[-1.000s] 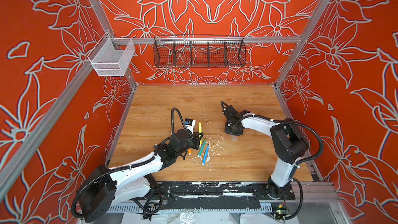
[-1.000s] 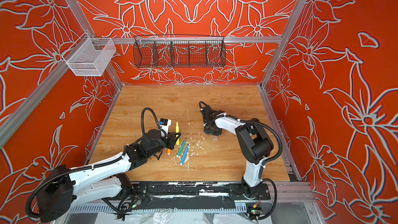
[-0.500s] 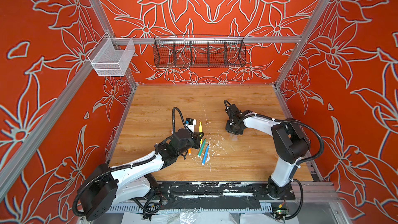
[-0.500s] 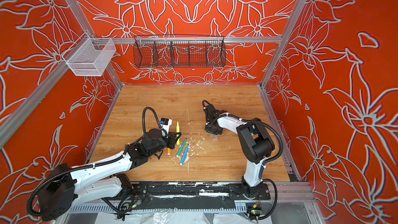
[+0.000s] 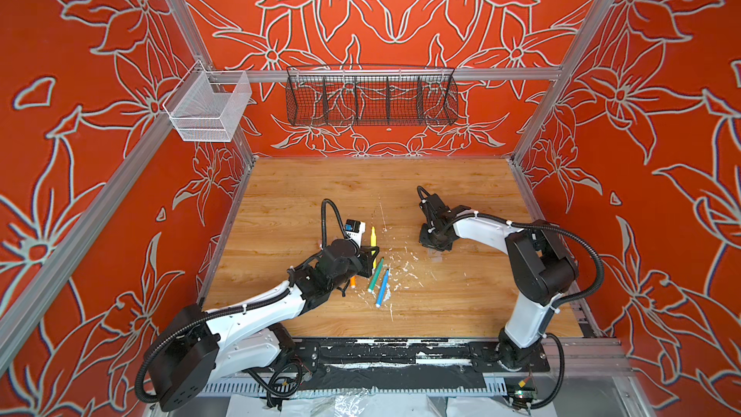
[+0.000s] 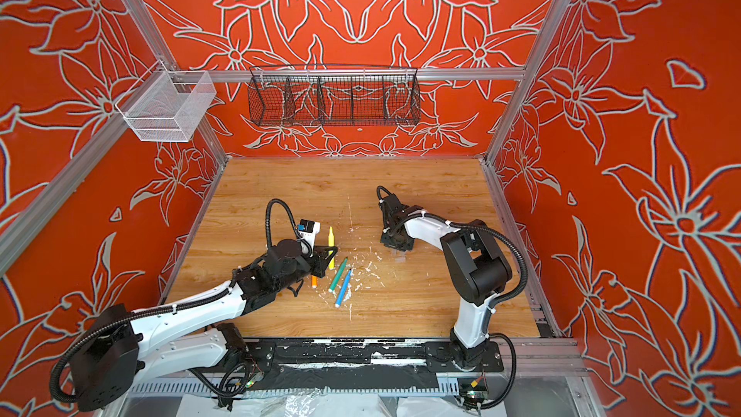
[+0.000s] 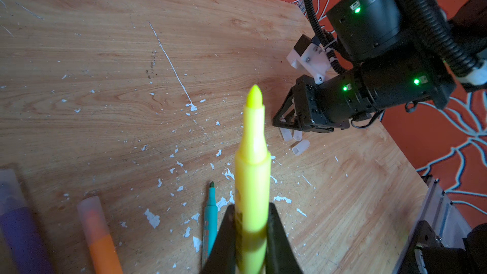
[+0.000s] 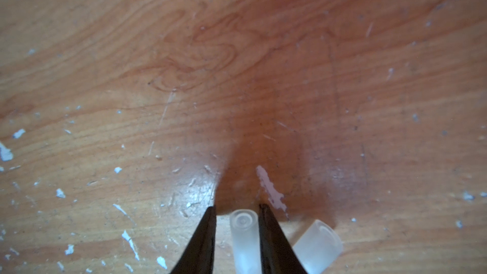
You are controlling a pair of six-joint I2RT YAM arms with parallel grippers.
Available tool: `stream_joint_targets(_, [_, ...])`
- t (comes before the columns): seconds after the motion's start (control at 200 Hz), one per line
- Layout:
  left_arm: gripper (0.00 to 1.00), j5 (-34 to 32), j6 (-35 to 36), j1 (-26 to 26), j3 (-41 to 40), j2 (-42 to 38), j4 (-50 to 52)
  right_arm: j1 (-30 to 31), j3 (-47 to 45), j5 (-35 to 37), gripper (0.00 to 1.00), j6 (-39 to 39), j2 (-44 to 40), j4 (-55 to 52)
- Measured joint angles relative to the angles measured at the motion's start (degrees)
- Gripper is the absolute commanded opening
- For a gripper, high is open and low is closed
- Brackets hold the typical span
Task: Insert pens into pen caps
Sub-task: Pick up the pen cap from the center of the table.
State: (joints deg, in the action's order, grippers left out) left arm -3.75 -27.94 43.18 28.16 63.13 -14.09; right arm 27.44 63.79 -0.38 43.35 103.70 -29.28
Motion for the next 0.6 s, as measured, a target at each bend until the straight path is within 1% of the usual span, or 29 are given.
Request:
stream_joint_targets(0.22, [0.00, 0.0, 0.0, 0.0, 0.0, 0.0, 0.3, 0.9, 0.0, 1.4, 0.31, -0.5, 0.0, 0.0])
stream_joint_targets(0.385, [0.00, 0.0, 0.0, 0.0, 0.1, 0.1, 0.4, 1.3, 0.0, 2.7, 0.24, -0.9, 0.1, -0.3])
stream_joint_targets(0.6, [0.00, 1.0, 0.0, 0.0, 1.0, 1.1, 0.7, 1.3, 0.0, 3.1, 0.18, -1.2, 0.1, -0.5])
